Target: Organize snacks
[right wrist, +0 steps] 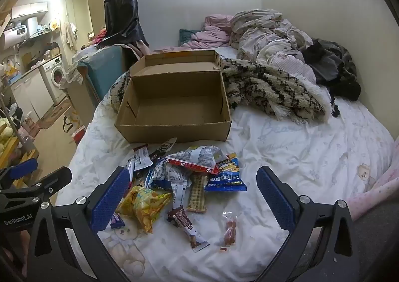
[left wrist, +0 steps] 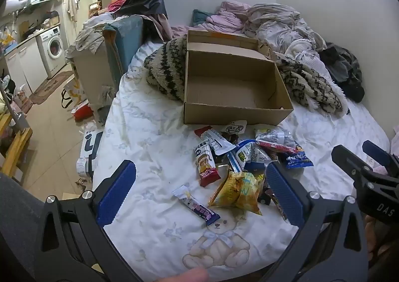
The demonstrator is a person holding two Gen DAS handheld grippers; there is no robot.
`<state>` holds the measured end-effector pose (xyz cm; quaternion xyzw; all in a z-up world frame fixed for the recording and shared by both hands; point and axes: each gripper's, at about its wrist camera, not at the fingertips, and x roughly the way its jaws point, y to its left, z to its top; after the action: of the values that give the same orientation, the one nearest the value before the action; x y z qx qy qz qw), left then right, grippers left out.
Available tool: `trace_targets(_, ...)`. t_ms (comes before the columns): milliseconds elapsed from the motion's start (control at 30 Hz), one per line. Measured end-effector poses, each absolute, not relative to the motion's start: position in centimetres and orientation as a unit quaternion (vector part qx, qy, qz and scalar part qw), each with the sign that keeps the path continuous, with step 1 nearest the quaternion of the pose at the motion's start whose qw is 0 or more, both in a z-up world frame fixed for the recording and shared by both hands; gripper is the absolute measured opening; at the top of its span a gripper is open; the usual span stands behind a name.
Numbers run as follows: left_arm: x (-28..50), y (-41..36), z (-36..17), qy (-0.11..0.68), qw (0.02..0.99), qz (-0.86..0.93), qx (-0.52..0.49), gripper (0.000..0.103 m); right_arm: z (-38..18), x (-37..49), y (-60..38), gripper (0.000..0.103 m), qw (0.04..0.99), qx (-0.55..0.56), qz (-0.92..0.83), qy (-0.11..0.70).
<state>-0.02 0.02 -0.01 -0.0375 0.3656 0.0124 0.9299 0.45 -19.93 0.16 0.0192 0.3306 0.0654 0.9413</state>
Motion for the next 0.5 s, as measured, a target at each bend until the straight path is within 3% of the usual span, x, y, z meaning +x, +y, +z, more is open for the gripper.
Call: trace_targets(500, -0.06, 0.29, -0.13, 0.372, 0.927, 0.015, -0.037, 0.103, 0.12, 0.44, -19.86, 0.103, 0.942, 0.019, 0.065, 0.330)
